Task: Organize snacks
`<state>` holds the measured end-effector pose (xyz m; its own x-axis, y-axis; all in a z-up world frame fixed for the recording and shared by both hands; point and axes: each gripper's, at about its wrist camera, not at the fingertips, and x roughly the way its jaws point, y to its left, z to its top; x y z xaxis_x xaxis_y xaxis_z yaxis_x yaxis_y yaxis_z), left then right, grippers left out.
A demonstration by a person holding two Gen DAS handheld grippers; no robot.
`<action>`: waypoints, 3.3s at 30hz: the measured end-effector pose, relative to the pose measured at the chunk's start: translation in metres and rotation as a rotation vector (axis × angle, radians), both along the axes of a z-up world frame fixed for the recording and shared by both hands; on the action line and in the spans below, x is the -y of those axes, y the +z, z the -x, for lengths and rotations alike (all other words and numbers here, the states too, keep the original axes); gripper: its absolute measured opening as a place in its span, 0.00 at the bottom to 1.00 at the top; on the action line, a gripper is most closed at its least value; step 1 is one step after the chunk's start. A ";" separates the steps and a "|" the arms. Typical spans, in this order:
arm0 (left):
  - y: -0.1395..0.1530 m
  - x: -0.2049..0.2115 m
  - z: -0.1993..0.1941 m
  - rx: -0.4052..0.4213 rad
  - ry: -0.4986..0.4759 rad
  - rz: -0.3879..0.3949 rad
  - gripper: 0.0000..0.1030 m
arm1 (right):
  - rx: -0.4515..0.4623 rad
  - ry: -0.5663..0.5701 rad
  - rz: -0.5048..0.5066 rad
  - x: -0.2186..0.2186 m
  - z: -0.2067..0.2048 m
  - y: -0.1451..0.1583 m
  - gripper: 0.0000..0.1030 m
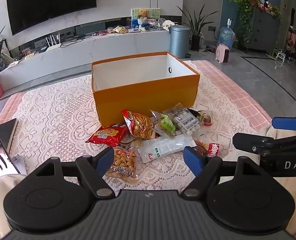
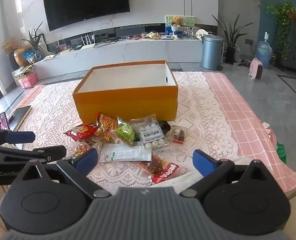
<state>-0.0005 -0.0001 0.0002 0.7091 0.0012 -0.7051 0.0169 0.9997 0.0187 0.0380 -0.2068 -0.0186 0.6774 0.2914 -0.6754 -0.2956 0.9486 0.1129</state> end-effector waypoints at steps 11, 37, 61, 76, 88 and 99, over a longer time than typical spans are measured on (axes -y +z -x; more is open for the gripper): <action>-0.002 -0.002 0.001 -0.013 0.002 0.002 0.89 | 0.004 -0.005 0.017 -0.006 -0.001 -0.002 0.96; -0.002 -0.009 -0.001 -0.023 0.015 0.035 0.89 | -0.015 -0.012 0.054 -0.009 -0.004 -0.005 0.96; -0.003 -0.009 -0.001 -0.025 0.018 0.038 0.89 | -0.023 -0.019 0.065 -0.009 -0.007 -0.007 0.96; -0.003 -0.009 -0.001 -0.024 0.017 0.038 0.89 | -0.029 -0.025 0.067 -0.007 -0.008 -0.010 0.96; -0.002 -0.010 -0.001 -0.027 0.019 0.040 0.89 | -0.032 -0.025 0.068 -0.007 -0.009 -0.010 0.96; -0.004 -0.017 -0.006 -0.034 0.027 0.051 0.89 | -0.049 -0.031 0.077 -0.010 -0.017 -0.017 0.96</action>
